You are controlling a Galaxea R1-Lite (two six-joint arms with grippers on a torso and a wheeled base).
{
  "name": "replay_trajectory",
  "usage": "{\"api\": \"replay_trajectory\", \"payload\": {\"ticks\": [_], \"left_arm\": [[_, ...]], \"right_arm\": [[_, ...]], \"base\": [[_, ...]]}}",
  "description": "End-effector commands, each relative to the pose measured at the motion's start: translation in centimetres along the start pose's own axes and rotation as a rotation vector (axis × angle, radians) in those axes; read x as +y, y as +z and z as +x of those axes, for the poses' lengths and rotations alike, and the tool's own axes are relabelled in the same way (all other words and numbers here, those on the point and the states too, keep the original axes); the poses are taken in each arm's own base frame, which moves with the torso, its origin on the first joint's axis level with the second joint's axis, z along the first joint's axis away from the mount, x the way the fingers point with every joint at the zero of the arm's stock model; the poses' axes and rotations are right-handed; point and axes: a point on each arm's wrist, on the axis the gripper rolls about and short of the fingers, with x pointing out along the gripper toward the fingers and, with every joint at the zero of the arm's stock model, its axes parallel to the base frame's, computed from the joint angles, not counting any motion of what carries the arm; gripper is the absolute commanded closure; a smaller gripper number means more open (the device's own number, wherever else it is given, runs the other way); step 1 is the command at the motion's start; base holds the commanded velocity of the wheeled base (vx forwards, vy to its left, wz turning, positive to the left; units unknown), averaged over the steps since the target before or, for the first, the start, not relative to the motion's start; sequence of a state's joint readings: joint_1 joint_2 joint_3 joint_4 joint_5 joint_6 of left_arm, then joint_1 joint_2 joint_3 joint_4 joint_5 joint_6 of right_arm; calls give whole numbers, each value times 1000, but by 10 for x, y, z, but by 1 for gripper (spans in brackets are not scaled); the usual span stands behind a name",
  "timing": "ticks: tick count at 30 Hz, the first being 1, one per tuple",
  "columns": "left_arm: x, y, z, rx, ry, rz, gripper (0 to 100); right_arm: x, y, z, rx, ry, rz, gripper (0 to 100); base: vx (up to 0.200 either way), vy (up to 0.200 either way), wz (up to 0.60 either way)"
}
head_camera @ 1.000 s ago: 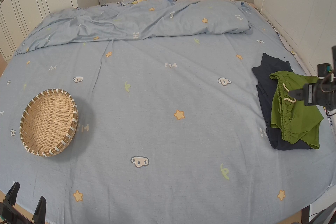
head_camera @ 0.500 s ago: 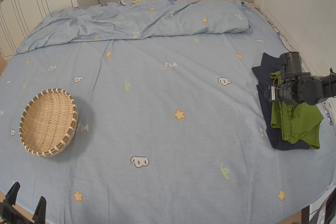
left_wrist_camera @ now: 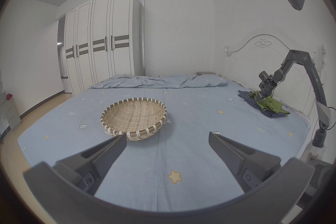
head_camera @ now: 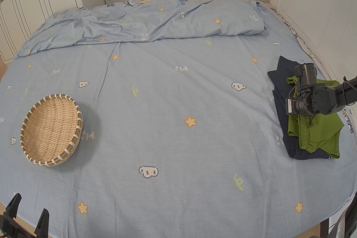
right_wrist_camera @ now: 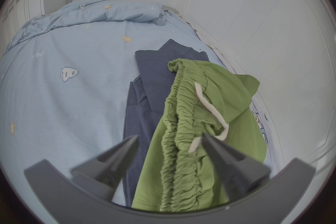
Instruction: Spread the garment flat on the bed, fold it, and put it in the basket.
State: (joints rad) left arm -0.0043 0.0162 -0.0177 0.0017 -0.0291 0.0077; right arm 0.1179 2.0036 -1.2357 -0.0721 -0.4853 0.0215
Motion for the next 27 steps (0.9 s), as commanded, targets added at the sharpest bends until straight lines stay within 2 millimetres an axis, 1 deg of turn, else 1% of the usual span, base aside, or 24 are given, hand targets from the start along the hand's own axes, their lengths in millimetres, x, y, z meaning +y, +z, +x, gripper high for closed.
{"api": "replay_trajectory", "payload": {"ticks": [1, 6, 9, 11, 13, 15, 16, 17, 18, 19, 20, 21, 22, 23, 24, 25, 27], "left_arm": [[0, -5, 0, 0, 0, 0, 0], [0, -5, 0, 0, 1, 0, 0], [0, -5, 0, 0, 0, 0, 0], [0, -5, 0, 0, 0, 0, 0], [0, -5, 0, 0, 0, 0, 0], [0, -5, 0, 0, 0, 0, 0], [0, -5, 0, 0, 0, 0, 0], [0, -5, 0, 0, 0, 0, 0], [0, -5, 0, 0, 0, 0, 0], [0, -5, 0, 0, 0, 0, 0], [0, -5, 0, 0, 1, 0, 0], [0, -5, 0, 0, 0, 0, 0], [0, -5, 0, 0, 0, 0, 0], [0, -5, 0, 0, 0, 0, 0], [0, -5, 0, 0, 0, 0, 0], [0, -5, 0, 0, 1, 0, 0], [0, -5, 0, 0, 0, 0, 0]], "right_arm": [[-1, 0, -1, 0, -2, 2, 100], [-6, 0, 0, 3, -10, 5, 100], [-8, 4, -3, -7, -11, 8, 100], [-9, 7, -6, -17, -8, 11, 100], [-9, 10, -14, -29, 1, 11, 100], [-15, 20, -35, -50, 18, 15, 100], [-15, 22, -40, -50, 25, 16, 100], [-14, 26, -54, -52, 42, 8, 100], [-14, 27, -55, -52, 45, 9, 100], [-13, 31, -70, -50, 62, 18, 100], [-14, 32, -72, -50, 65, 21, 100], [-14, 35, -83, -51, 83, 44, 100], [-14, 38, -93, -48, 111, 57, 100], [-14, 39, -96, -48, 121, 59, 100], [-17, 44, -108, -35, 172, 66, 100], [-18, 46, -115, -30, 194, 72, 100], [-17, 49, -134, -15, 256, 94, 100]], "base": [[0, 0, 0], [0, 0, 0], [0, 0, 0], [0, 0, 0], [0, 0, 0], [0, 0, 0], [0, 0, 0], [0, 0, 0], [0, 0, 0], [0, 0, 0], [0, 0, 0], [0, 0, 0], [0, 0, 0], [0, 0, 0], [0, 0, 0], [0, 0, 0], [0, 0, 0]]}}
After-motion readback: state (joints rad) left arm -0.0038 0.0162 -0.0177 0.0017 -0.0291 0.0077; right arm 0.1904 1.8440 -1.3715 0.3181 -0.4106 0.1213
